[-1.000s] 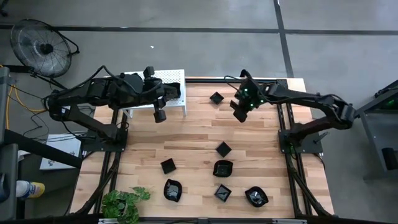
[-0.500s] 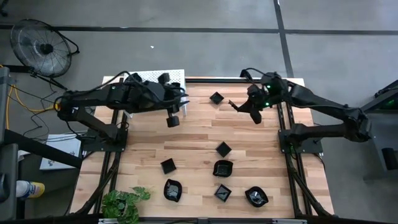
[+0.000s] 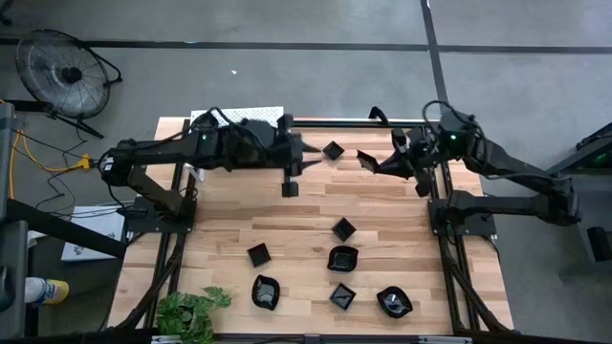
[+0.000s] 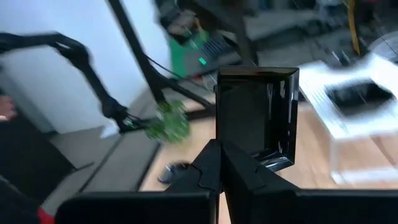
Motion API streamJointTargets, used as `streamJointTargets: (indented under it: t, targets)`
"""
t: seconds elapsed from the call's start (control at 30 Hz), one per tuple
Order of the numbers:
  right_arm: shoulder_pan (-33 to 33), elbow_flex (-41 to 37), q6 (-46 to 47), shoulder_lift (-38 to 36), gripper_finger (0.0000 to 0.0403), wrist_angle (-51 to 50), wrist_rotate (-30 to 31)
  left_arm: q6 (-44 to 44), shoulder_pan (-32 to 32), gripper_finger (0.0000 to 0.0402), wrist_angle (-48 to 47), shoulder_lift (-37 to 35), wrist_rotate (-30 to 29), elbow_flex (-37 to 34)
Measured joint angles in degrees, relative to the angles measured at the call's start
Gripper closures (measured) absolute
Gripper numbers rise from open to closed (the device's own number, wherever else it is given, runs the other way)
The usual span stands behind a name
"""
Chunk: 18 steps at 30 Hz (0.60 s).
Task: Pick & Place Mini shaped plates
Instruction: Put the black square plate on the shelf
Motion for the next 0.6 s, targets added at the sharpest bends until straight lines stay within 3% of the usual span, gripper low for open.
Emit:
streamJointTargets:
  t: [0.2,0.43,0.6]
  targets:
    - [4.27,0.02,2.96,-0.58,0.0403,12.74,-3.82,3.57,3.68,0.0305,12.52,1.44,14.33,0.05]
    - [6.69,0.02,5.99,-0.6,0.0403,25.45,-10.13,4.02,6.3,0.0305,18.22,3.47,23.74,-0.03]
    - [6.9,0.02,6.75,-0.24,0.0403,27.84,-13.55,0.09,7.34,0.0305,28.4,5.8,37.76,0.03]
